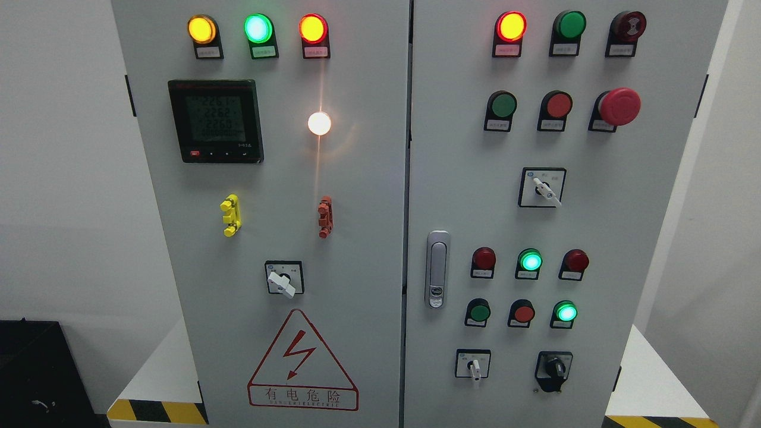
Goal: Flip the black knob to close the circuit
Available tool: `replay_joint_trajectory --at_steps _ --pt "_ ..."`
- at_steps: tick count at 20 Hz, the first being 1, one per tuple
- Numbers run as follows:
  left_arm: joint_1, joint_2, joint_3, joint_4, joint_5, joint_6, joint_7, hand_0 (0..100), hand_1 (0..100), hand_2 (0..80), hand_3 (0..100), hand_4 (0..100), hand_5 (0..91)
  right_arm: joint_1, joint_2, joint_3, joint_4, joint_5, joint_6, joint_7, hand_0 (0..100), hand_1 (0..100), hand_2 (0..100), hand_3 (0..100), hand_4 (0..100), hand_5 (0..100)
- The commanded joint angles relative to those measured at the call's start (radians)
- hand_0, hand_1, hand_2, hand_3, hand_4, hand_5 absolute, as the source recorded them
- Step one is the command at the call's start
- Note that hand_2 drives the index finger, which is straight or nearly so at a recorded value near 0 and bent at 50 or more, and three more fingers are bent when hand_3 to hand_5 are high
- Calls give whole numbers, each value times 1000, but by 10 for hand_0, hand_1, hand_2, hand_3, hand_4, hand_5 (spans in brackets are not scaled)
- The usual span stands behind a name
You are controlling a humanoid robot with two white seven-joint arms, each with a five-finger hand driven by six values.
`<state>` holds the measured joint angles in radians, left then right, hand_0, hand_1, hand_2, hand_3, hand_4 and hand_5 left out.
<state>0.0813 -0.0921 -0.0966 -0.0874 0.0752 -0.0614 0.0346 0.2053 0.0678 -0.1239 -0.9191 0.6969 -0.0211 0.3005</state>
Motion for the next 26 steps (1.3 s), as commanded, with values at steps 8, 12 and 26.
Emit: replay_joint_trajectory --at_steps 8,12,26 --pt "0 0 0 0 0 0 1 120 556 0 0 0 0 -3 12 -103 -727 366 1 -14 0 0 864 989 832 803" --pt "0 0 0 0 0 0 1 120 556 0 0 0 0 -7 14 -102 -846 432 38 -12 0 0 888 1000 888 873" --pt "0 0 0 0 0 0 1 120 556 0 0 0 0 -242 55 -79 -962 619 130 118 0 0 900 1000 917 912"
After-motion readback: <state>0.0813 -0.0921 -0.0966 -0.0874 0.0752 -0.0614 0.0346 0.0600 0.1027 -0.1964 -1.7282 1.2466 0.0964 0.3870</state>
